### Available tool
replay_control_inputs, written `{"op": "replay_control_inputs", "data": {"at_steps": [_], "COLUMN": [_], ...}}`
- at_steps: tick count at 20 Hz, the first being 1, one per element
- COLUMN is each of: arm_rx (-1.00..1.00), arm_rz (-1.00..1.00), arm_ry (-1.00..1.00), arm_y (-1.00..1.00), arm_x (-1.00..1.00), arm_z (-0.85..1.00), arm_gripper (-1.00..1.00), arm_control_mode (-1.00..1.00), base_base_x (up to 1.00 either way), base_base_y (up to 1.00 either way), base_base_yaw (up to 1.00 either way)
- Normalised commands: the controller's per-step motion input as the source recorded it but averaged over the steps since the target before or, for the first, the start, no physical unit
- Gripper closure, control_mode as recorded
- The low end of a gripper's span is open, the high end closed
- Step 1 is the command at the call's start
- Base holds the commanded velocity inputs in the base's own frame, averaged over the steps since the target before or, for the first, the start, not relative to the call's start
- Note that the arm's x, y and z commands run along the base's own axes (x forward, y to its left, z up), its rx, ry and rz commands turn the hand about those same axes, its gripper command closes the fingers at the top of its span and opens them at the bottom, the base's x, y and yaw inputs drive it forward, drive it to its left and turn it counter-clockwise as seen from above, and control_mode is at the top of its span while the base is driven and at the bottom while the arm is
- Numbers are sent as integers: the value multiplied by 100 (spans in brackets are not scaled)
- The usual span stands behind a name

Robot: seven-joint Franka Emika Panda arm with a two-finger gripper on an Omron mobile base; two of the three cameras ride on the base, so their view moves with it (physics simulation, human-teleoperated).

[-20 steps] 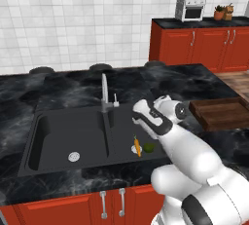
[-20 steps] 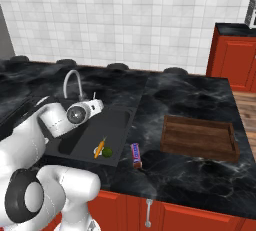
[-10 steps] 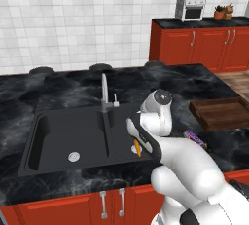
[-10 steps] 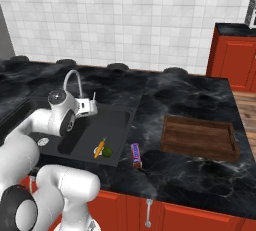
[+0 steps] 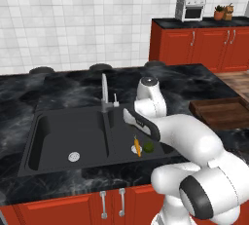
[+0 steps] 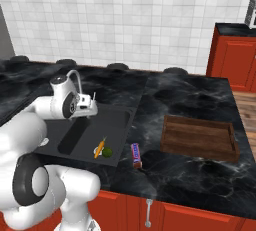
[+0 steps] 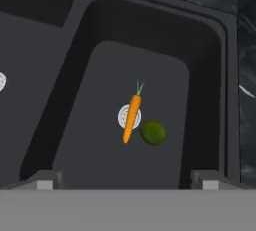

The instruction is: Pick up all produce items and place them in the sink. Turn on the sink faucet to wash them. Then turn the sink off and put them in the tray.

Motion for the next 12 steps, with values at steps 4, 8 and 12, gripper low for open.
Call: {"op": "replay_control_inputs", "data": {"at_steps": [4,8,12], "arm_rx": [0,0,0], "arm_rz": [-5,0,-1], "arm_ry": [1,0,3], "arm_y": [-10,-12,-13], "arm_x": [0,0,0], "arm_z": [-57,-61,-48], "arm_gripper": [-100,-100,-100], "arm_control_mode": [-100,-100,-100], "base_base_x": [0,0,0], "base_base_y": [0,0,0], "base_base_yaw": [0,0,0]}}
